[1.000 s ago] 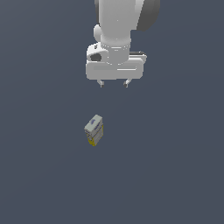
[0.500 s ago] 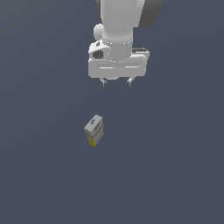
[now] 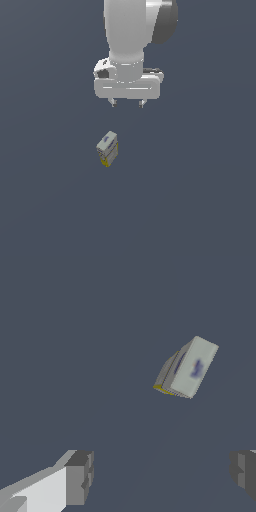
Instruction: Pick up the object and move it to a goal position.
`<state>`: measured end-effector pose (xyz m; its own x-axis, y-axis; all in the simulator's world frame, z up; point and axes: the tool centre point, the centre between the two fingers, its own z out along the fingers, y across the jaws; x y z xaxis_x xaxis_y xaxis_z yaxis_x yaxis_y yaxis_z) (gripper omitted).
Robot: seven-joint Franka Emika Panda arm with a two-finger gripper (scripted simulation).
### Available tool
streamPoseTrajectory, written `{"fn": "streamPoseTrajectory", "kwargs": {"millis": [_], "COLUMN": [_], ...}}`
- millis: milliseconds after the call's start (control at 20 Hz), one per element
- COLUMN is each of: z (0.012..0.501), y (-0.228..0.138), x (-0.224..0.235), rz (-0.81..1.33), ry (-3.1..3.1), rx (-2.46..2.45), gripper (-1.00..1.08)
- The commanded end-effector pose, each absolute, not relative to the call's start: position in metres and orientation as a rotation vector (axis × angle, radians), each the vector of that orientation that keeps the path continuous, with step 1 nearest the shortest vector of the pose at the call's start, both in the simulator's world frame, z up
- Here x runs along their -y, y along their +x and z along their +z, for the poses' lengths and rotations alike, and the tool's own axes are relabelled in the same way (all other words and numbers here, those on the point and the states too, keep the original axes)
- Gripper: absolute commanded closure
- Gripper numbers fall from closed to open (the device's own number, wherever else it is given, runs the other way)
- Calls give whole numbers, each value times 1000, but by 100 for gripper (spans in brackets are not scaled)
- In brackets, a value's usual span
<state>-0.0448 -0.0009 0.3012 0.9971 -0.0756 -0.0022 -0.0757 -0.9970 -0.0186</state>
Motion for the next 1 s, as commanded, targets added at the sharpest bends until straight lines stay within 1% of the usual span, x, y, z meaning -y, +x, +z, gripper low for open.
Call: {"fn": "streamPoseTrajectory", "kwargs": {"millis": [0, 450, 700, 950], "z": [290, 235, 214, 203], "y": [-35, 2, 13, 17], "x": [11, 59, 77, 86], "rz": [4, 3, 1, 0], "ry": [-3116, -3076, -3056, -3045], "rx": [-203, -581, -712, -773], "gripper": [-92, -92, -92, -92]}}
